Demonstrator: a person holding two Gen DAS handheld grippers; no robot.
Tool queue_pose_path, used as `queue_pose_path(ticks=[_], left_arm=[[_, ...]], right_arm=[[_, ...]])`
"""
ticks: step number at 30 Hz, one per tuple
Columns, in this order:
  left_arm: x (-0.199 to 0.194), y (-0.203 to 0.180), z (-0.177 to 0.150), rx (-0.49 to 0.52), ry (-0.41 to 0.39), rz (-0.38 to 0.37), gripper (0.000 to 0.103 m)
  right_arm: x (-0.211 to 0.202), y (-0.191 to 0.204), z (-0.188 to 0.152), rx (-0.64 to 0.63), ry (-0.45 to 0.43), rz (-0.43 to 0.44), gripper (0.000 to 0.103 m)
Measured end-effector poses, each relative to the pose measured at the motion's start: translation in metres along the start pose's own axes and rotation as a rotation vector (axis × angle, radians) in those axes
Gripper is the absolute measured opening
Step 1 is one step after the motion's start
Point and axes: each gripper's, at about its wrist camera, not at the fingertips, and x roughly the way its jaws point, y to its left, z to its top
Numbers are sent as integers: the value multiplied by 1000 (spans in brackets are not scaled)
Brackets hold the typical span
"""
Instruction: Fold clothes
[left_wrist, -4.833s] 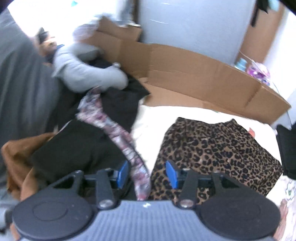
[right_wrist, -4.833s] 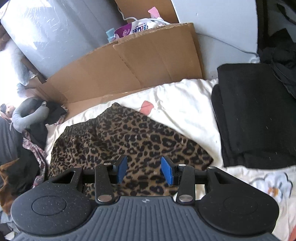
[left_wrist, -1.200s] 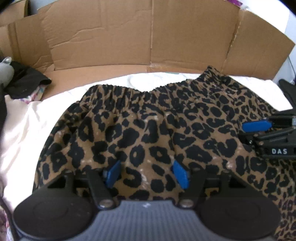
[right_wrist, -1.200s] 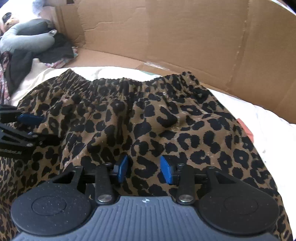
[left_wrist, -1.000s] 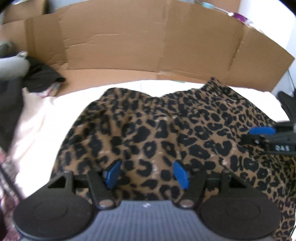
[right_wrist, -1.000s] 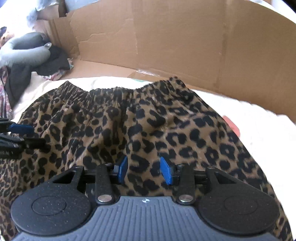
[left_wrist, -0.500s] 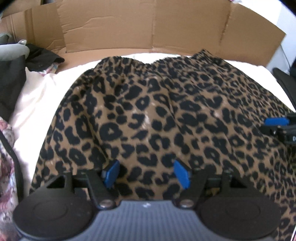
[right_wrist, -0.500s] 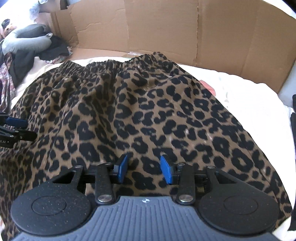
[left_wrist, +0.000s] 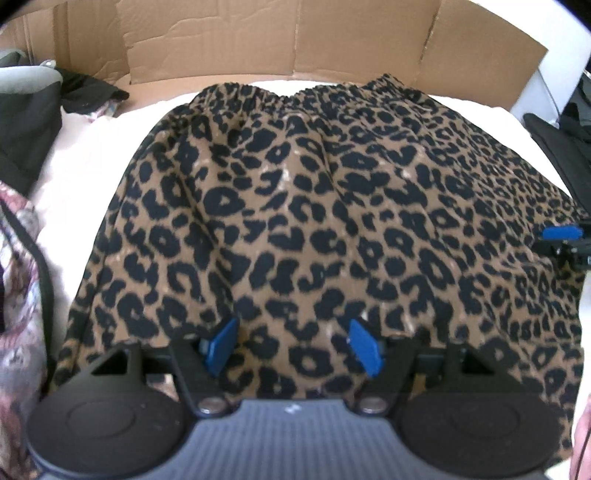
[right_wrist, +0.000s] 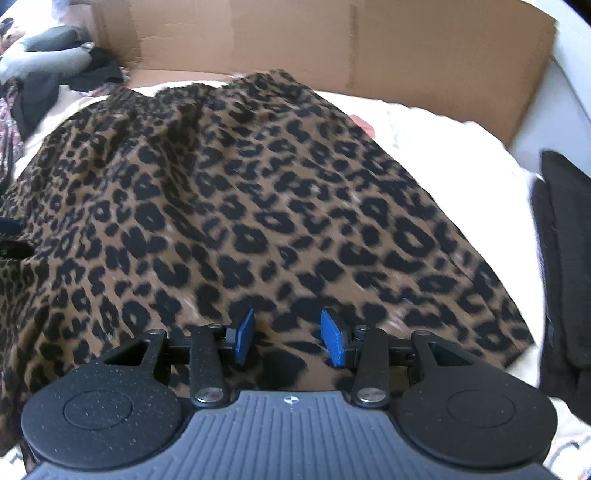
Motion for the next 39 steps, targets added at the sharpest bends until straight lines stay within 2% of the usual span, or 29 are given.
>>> queue_pose_path(ticks=[4,8,11,13,15,18,22,29,31,36,39], left_arm=[[-10,-5,-12,32,32,-8,71],[-20,-3,-26,1,74,-38,69],[-32,-2,-33,-21,73,-46,65],[-41,0,-33,-54,52,-51,62],[-48,0,-32,-83,28,-60,51],[-48,-9,-25,-81,7,-94,43],[-37,-31,-13,-29,-10,-144,43],[-17,-50,-9,-30,-11,-187,43],[-9,-51,-10,-15,11,-187,43],[-3,-55,-17,-6,24,-186,43],[-4,-57,-21,-1,39,-198,43]], right_arm=[[-11,-6,-9,10,16,-19,47],[-22,-11,-17,20,31,-38,46],[-34,-1,-19,19,21,8,46],[-38,10,-21,-8,18,46,46],[-40,21,-22,-43,13,77,46],[-37,35,-23,-55,-6,122,46],[-25,50,-18,-45,6,157,46],[-13,73,-7,-80,-2,218,46],[-10,80,-4,-113,3,226,46],[12,88,-11,-154,121,197,45],[6,89,-19,-182,144,196,45]])
